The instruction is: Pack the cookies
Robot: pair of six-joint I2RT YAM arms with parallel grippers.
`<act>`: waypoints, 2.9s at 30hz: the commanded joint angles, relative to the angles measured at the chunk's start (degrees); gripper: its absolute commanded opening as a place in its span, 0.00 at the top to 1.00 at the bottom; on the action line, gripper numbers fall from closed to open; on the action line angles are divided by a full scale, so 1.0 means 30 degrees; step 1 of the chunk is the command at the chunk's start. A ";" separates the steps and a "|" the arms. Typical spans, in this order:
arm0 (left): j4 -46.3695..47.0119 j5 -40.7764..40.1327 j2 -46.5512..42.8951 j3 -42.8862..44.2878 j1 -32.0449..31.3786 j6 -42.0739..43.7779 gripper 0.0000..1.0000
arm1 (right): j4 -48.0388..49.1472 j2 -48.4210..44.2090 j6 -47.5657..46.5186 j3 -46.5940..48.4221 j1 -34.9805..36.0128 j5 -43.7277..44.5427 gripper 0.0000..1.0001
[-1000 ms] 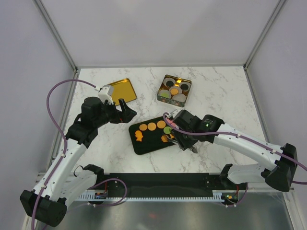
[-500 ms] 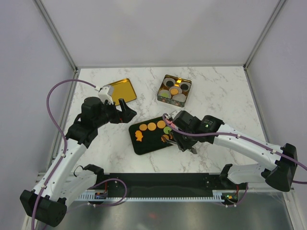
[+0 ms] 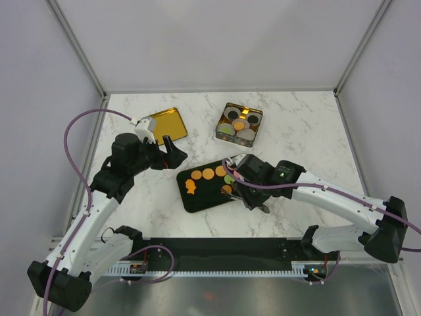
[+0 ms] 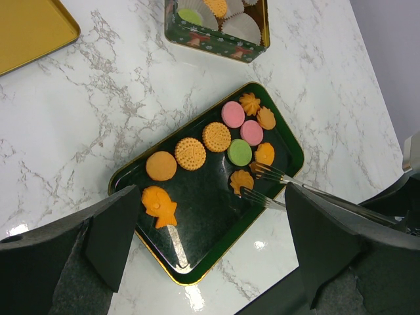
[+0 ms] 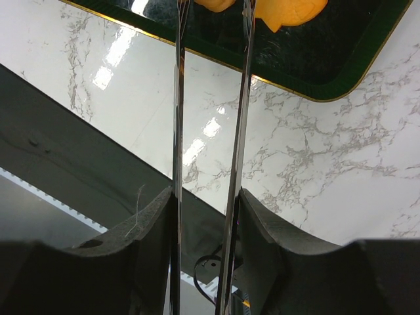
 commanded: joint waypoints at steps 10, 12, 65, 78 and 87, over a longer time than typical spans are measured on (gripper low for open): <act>0.0306 0.0155 -0.0113 0.0668 -0.0089 0.0285 0.01 | 0.1096 0.0546 0.0089 -0.0238 0.0125 0.0010 0.51; 0.0306 0.0126 -0.0113 0.0668 -0.0089 0.0285 0.01 | 0.1185 0.0576 0.0089 -0.0297 0.0154 -0.0048 0.51; 0.0306 0.0243 -0.0201 0.0698 -0.0089 0.0227 0.01 | 0.2004 0.1834 -0.1344 0.5295 -0.4589 0.4784 0.67; 0.0306 0.0184 -0.0113 0.0668 -0.0118 0.0256 0.01 | 0.4846 0.5878 -0.1171 0.7291 -0.7843 0.4053 0.64; 0.0306 0.0126 -0.0201 0.0697 -0.0118 0.0256 0.01 | 0.5433 0.6289 -0.1170 0.6353 -0.8225 0.3555 0.63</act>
